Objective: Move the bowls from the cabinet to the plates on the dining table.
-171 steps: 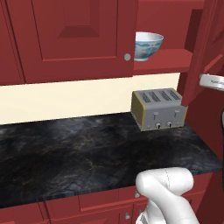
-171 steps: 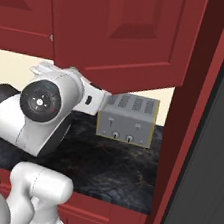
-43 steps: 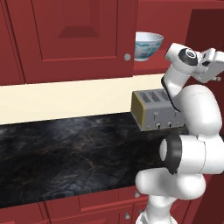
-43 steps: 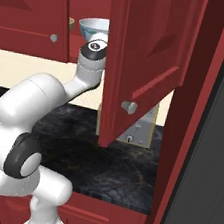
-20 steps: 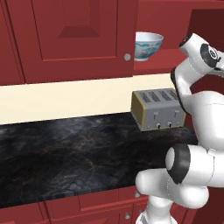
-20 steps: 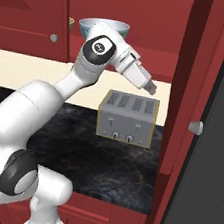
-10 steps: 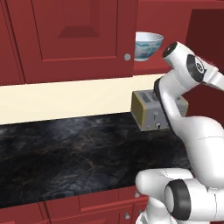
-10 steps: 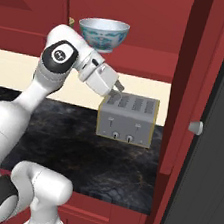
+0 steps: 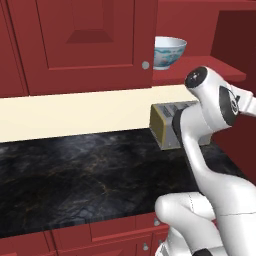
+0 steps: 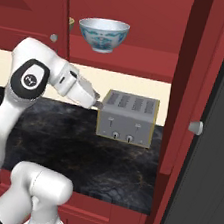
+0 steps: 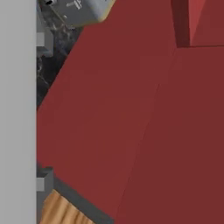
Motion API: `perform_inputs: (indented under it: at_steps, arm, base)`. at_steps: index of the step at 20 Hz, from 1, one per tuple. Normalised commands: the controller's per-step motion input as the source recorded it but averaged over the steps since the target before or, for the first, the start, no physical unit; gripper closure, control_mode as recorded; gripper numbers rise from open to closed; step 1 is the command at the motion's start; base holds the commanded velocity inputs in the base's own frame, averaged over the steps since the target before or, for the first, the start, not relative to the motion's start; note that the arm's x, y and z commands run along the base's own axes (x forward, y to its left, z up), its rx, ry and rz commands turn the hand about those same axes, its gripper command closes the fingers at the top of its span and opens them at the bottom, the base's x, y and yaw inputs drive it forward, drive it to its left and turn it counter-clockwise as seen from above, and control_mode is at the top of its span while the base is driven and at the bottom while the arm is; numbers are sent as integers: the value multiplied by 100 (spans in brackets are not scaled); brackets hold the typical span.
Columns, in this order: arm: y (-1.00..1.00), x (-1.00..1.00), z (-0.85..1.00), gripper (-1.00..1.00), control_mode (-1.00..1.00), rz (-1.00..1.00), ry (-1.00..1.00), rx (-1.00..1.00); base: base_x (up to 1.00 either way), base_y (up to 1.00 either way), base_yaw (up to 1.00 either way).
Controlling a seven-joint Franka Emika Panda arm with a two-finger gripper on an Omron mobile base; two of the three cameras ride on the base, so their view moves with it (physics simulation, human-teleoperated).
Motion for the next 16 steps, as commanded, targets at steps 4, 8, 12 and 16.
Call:
perform_inputs:
  at_steps: [4, 8, 12, 16]
  arm:
    - [40, -14, 0, -100, -100, 28, 14, 6]
    - [45, -4, 0, -100, -100, 27, 18, 7]
    - [48, -1, 0, -100, -100, 25, 16, 8]
    - [52, 0, 1, -100, -100, 22, 9, 9]
  base:
    - [0, 0, 0]
    - [0, 0, 0]
    - [0, 0, 0]
    - [0, 0, 0]
